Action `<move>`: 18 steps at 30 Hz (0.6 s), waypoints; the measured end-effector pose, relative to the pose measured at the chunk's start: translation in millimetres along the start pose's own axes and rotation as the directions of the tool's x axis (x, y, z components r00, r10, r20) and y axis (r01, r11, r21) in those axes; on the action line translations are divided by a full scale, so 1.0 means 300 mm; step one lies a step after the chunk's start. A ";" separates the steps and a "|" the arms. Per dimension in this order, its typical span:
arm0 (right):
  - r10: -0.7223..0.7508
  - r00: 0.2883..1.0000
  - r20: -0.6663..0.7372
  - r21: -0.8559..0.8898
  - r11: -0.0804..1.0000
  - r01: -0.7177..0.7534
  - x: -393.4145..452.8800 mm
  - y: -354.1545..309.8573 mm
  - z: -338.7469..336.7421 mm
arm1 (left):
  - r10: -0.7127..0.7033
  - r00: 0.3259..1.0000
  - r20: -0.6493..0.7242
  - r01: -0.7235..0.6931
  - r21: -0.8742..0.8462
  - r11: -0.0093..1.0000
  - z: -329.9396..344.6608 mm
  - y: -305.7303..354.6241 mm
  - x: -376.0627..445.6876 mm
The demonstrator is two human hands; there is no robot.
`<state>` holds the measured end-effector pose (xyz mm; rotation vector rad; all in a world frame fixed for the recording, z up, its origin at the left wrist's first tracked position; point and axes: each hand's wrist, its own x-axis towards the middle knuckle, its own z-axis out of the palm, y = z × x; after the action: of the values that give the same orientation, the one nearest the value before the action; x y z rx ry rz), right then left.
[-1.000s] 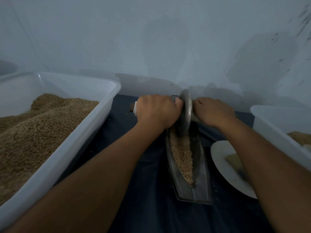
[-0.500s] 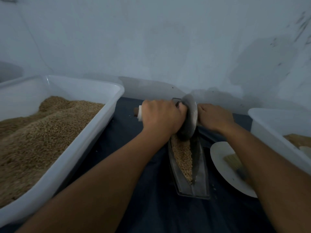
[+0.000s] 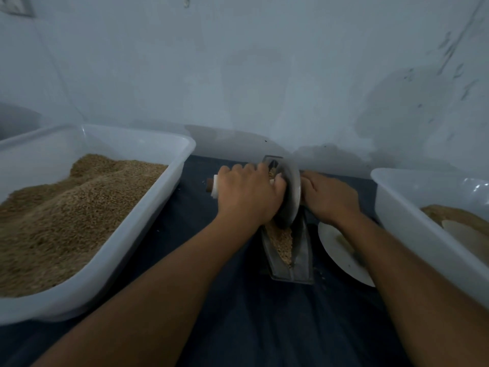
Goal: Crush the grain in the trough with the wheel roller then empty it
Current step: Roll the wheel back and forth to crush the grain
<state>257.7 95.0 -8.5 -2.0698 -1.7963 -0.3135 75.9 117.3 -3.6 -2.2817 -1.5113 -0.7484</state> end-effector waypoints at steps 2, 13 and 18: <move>-0.007 0.998 -0.061 -0.020 1.000 0.006 -0.034 -0.012 -0.008 | 0.011 1.000 0.000 -0.011 -0.019 1.000 -0.005 -0.007 -0.009; -0.013 0.982 -0.190 -0.108 0.994 -0.008 -0.148 -0.072 -0.031 | 0.069 0.998 0.006 -0.068 -0.100 0.993 -0.019 -0.042 -0.048; -0.025 0.981 -0.193 -0.077 0.997 0.011 -0.179 -0.066 -0.041 | 0.082 0.996 -0.022 -0.084 -0.095 0.992 -0.048 -0.032 -0.077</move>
<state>230.8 43.6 -16.5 -1.9969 -1.7112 -0.5765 56.2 96.1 -5.4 -2.3844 -1.3916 -0.8323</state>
